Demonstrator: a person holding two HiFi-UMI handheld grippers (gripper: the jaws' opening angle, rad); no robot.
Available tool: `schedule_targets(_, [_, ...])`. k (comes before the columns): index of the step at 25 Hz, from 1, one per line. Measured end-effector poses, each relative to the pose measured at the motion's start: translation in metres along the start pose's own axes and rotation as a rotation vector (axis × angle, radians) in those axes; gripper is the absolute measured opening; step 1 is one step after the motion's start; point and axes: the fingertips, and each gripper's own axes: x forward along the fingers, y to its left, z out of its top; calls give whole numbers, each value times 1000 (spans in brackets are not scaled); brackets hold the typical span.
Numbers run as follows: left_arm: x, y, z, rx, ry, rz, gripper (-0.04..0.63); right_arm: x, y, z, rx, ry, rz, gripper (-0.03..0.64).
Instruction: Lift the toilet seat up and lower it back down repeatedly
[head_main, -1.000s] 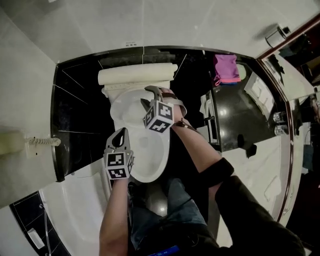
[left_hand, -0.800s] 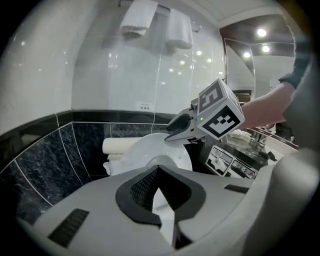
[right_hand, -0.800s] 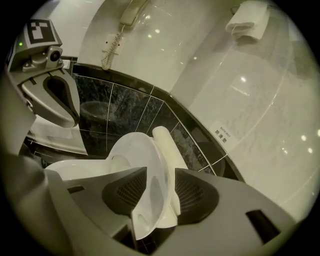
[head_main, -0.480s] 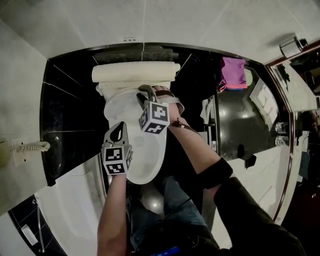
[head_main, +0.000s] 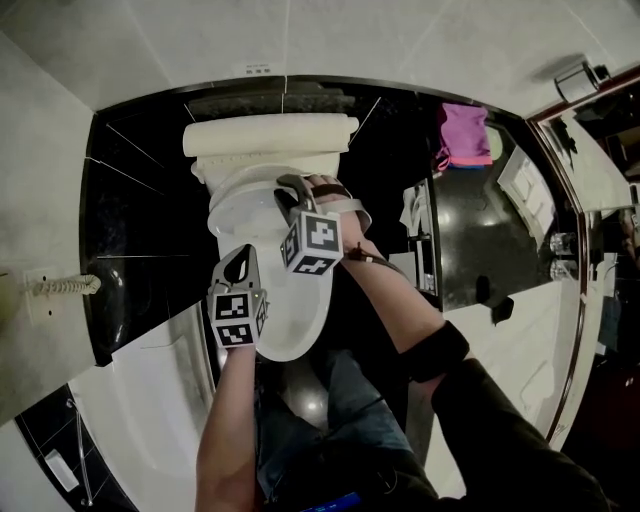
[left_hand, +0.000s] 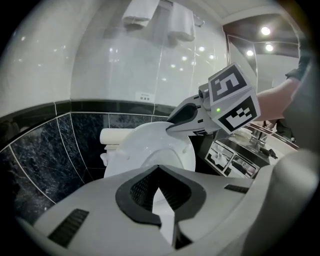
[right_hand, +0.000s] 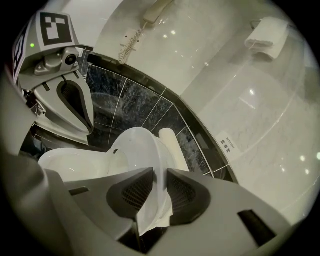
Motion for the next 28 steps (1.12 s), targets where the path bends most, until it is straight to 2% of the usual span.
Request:
schedule_targets(9, [-56, -8, -41, 41, -2, -85, -15, -48, 57, 13, 14, 67, -60, 101])
schedule_targets(15, [-105, -17, -86, 93, 27, -177, -15, -87, 115, 18, 33, 130, -148, 98])
schedule_targets(18, [-117, -11, -116, 112, 46, -166, -15, -104, 144, 19, 28, 145, -179, 98])
schedule_targets(21, [-121, -9, -137, 94, 57, -150, -15, -117, 175, 19, 20, 137, -200, 97])
schedule_targets(28, [-102, -28, -166, 51, 29, -118, -15, -128, 219, 18, -13, 51, -261, 97])
